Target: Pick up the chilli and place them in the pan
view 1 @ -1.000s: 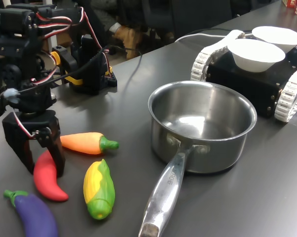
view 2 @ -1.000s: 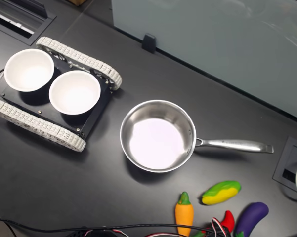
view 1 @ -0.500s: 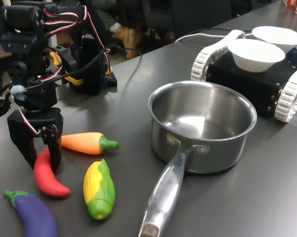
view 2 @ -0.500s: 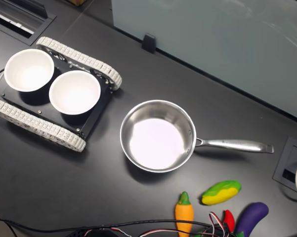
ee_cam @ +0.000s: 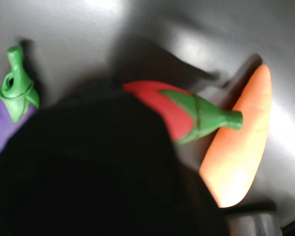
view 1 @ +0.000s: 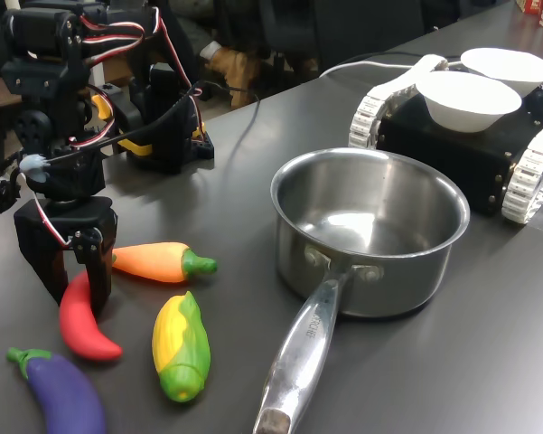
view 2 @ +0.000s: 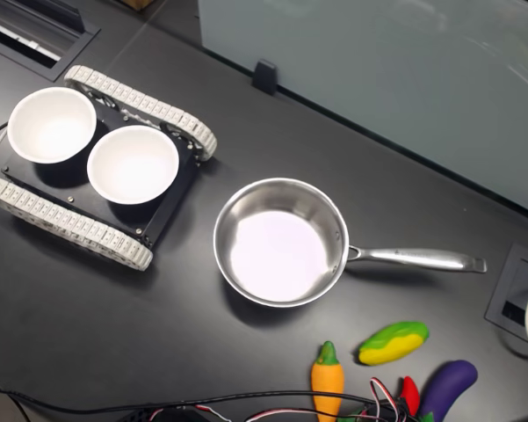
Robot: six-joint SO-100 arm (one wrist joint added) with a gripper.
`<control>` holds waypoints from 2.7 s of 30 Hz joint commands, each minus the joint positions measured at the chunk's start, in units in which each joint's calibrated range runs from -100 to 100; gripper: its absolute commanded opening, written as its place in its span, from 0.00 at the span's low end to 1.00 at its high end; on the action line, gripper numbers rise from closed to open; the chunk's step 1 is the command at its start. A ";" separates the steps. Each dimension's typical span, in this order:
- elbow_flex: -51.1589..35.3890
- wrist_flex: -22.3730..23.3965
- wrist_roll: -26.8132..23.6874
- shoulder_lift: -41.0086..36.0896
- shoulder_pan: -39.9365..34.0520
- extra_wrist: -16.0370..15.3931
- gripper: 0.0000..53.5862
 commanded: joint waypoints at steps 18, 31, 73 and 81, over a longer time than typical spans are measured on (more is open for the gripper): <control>-11.28 9.52 -5.71 -13.05 2.86 -13.53 0.01; -2.64 -1.31 -12.41 -23.85 6.65 -18.99 0.00; 23.71 -21.10 -43.17 -62.74 -9.64 -21.68 0.00; 34.88 -25.19 -46.45 -71.43 -26.38 -9.58 0.00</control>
